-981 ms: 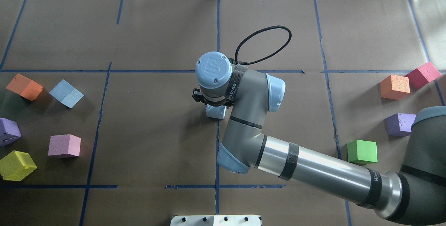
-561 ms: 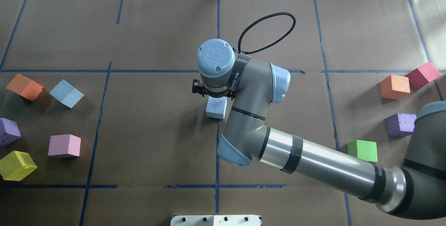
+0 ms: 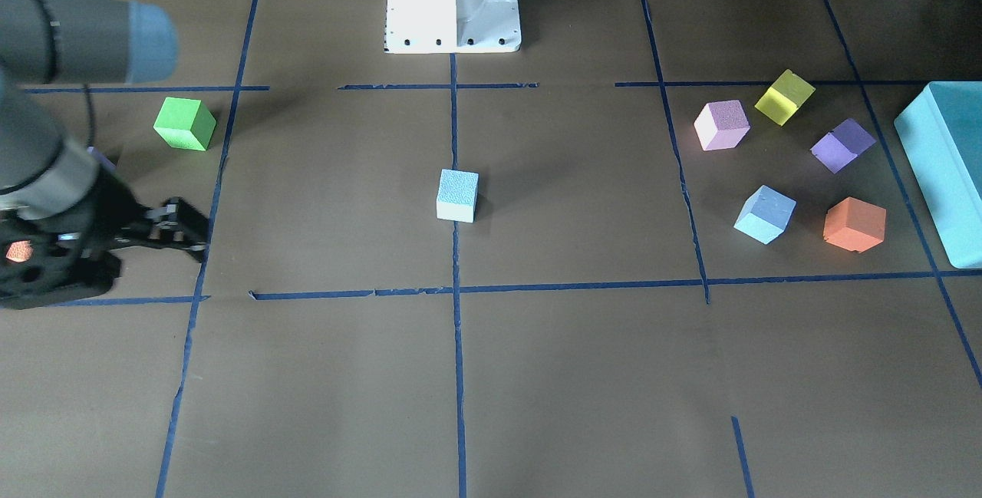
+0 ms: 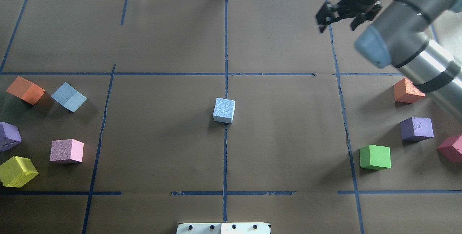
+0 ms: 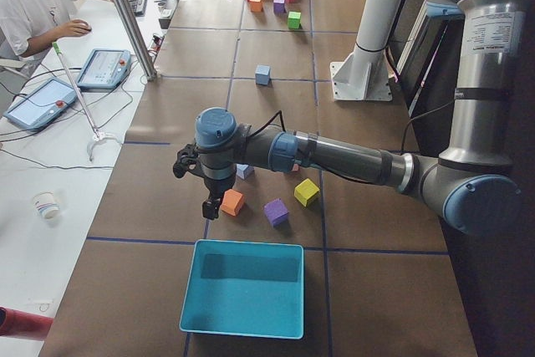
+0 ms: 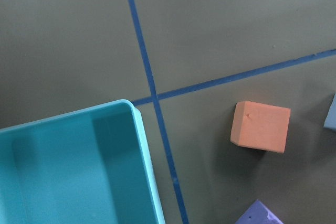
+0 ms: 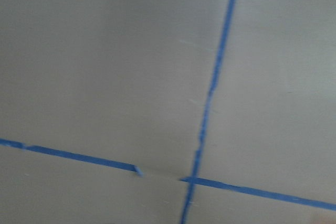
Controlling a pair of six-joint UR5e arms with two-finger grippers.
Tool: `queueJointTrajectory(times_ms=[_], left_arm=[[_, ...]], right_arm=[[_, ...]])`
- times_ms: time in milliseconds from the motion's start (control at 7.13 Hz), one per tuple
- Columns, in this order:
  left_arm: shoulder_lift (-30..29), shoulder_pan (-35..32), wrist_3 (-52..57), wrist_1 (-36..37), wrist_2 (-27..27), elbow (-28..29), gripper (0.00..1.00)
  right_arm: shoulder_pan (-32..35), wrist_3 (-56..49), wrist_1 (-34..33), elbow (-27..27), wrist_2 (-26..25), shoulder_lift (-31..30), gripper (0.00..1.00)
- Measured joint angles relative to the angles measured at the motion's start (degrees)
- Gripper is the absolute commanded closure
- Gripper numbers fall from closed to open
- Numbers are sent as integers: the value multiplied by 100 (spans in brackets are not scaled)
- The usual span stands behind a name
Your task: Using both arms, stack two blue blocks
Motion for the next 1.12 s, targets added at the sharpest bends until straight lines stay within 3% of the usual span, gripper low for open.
queueJointTrajectory(times_ms=[280, 561, 841, 1121], left_arm=[[-22, 101, -599, -84, -296, -318, 0], [-35, 1016, -1691, -169, -257, -880, 0], [-46, 2449, -3465, -1041, 658, -945, 0], [-211, 3210, -4142, -2229, 1199, -268, 0]], right_arm=[[1216, -2447, 5, 205, 261, -1411, 0], [2008, -4100, 116, 276, 265, -2678, 0], [2256, -4326, 202, 394, 261, -3143, 0], [2284, -4290, 214, 434, 266, -3195, 0]])
